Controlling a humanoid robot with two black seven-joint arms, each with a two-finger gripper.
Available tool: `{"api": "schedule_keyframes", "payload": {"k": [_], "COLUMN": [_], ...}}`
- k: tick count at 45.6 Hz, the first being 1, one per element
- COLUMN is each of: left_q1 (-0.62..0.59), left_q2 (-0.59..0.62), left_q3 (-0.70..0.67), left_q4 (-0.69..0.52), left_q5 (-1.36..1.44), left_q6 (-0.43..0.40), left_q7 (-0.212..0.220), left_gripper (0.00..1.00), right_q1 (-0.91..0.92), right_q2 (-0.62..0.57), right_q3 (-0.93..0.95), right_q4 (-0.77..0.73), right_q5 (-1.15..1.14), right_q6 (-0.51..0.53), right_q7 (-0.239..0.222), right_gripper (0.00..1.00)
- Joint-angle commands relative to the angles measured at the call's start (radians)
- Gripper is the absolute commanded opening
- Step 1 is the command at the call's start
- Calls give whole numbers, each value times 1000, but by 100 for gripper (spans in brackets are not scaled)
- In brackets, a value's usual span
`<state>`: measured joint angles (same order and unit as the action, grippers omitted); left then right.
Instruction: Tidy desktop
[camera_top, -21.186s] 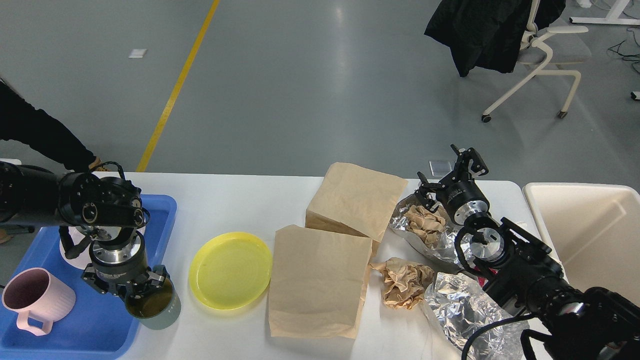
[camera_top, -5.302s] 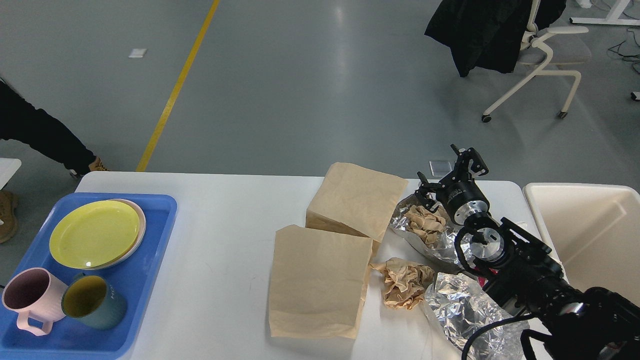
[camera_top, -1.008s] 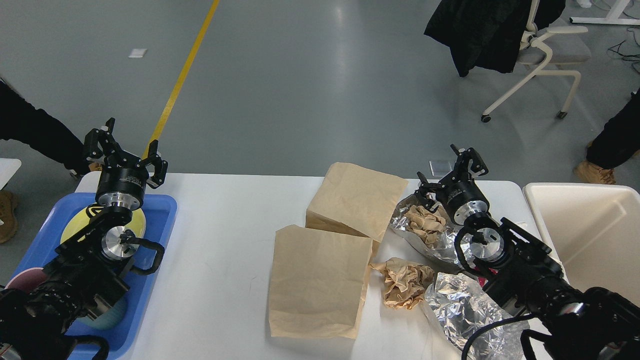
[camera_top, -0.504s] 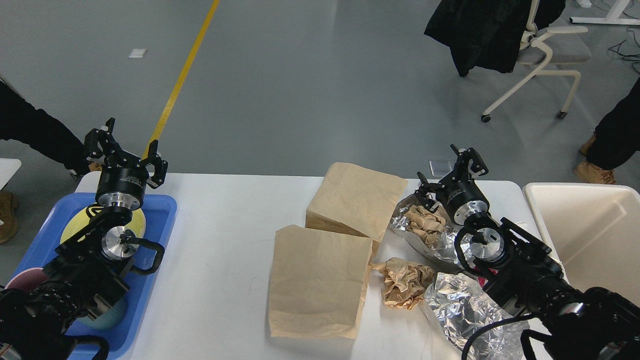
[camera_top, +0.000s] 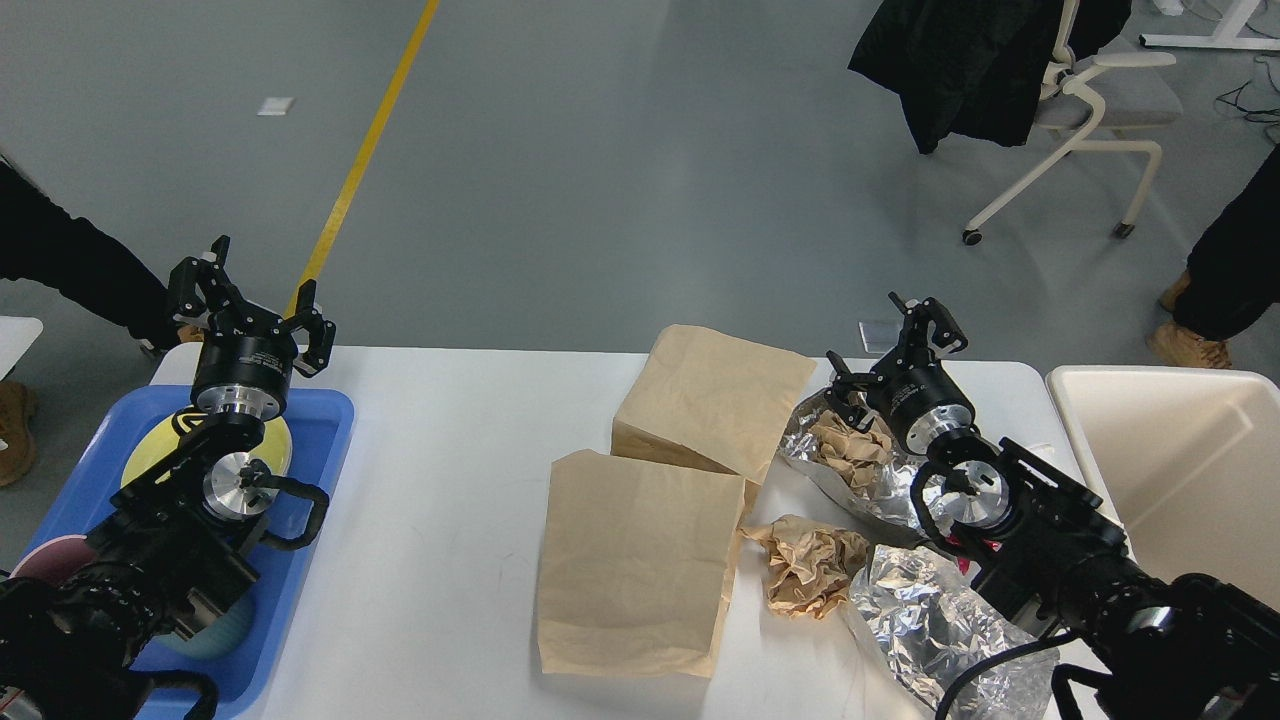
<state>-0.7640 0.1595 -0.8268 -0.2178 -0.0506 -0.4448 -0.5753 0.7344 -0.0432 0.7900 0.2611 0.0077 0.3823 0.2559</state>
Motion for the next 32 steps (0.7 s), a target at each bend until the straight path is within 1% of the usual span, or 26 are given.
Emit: {"api": "schedule_keyframes", "payload": {"k": [1, 5, 9, 16, 20, 25, 28, 32], "left_q1": [0, 0, 0, 0, 0, 0, 0, 0], "left_q2": [0, 0, 0, 0, 0, 0, 0, 0], "left_q3": [0, 0, 0, 0, 0, 0, 0, 0], "left_q4": [0, 0, 0, 0, 0, 0, 0, 0], "left_q5": [0, 0, 0, 0, 0, 0, 0, 0], "left_q6": [0, 0, 0, 0, 0, 0, 0, 0], "left_q7": [0, 0, 0, 0, 0, 0, 0, 0], "left_gripper": [96, 96, 96, 96, 96, 96, 96, 96], "right_q1": [5, 22, 46, 121, 210, 331, 408, 525], "right_q2": [-9, -9, -21, -105, -205, -337, -398, -478], "right_q3": [-26, -44, -89, -152, -215, -389, -565, -857], "right_q4": [1, -11, -8, 3, 1, 0, 3, 13], "right_q5": [0, -6, -9, -9, -11, -11, -12, -14], "right_q6": [3, 4, 4, 4, 6, 0, 1, 15], "right_q7": [0, -10, -10, -12, -12, -12, -12, -12], "right_gripper": [100, 100, 100, 100, 100, 100, 100, 100]}}
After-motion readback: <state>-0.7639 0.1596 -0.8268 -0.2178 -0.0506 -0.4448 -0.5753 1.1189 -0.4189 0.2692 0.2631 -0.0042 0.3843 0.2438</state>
